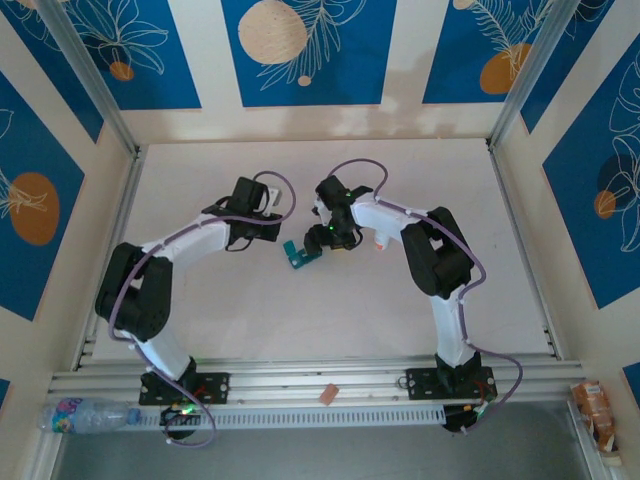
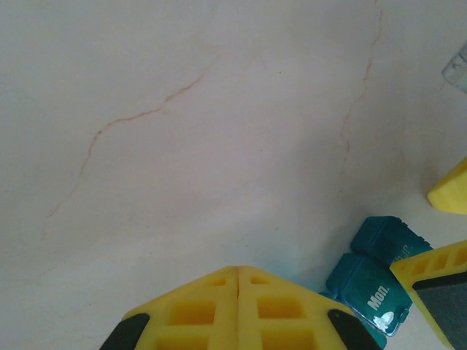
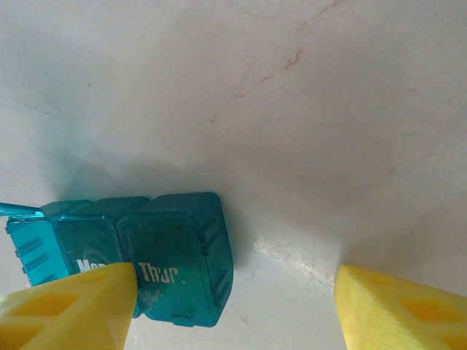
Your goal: Sort the pills into containers
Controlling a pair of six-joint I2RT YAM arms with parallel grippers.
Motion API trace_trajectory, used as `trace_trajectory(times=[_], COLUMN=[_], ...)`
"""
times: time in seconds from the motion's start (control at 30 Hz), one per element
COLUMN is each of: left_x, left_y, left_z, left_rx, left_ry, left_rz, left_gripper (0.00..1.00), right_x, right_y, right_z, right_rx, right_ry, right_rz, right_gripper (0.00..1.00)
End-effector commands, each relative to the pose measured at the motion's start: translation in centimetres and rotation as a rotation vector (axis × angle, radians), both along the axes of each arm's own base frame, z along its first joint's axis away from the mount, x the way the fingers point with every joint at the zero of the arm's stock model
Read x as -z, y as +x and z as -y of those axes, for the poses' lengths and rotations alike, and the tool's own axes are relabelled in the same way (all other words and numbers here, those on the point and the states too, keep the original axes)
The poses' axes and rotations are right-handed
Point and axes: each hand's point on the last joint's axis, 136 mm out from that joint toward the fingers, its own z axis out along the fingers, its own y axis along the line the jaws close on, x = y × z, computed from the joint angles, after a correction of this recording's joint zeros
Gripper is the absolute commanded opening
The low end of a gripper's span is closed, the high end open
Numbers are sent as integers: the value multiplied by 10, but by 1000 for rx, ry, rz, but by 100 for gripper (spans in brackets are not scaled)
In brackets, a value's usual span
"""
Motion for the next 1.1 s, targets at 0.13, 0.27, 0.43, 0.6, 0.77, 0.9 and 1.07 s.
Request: trace_trajectory(times=[0.13, 0.27, 0.43, 0.6, 0.77, 0.9, 1.07], left_x=[7, 14, 19, 26, 32, 29, 22], left_y=[-5, -10, -16, -21, -27, -30, -35], left_z=[8, 11, 15, 17, 19, 24, 32], left_rx=[37, 50, 63, 72, 85, 102, 121], left_ry=[-33, -49, -68, -79, -85, -107, -139], left_rz=[-60, -90, -117, -146, -176, -176, -167], left_gripper=[0, 0, 0, 0, 0, 0, 0], right_x=[6, 8, 9, 10, 12, 12, 14], right_y=[-3, -4, -4, -5, -6, -6, -7], right_z=[0, 0, 1, 1, 2, 1, 2], right_rx=[-10, -8, -2, 2, 5, 8, 10], right_ry=[-23, -23, -25, -25, -27, -26, -28], right_rz=[-16, -21, -23, -28, -31, -32, -35], right_gripper=[71, 71, 70, 70, 70, 69, 69])
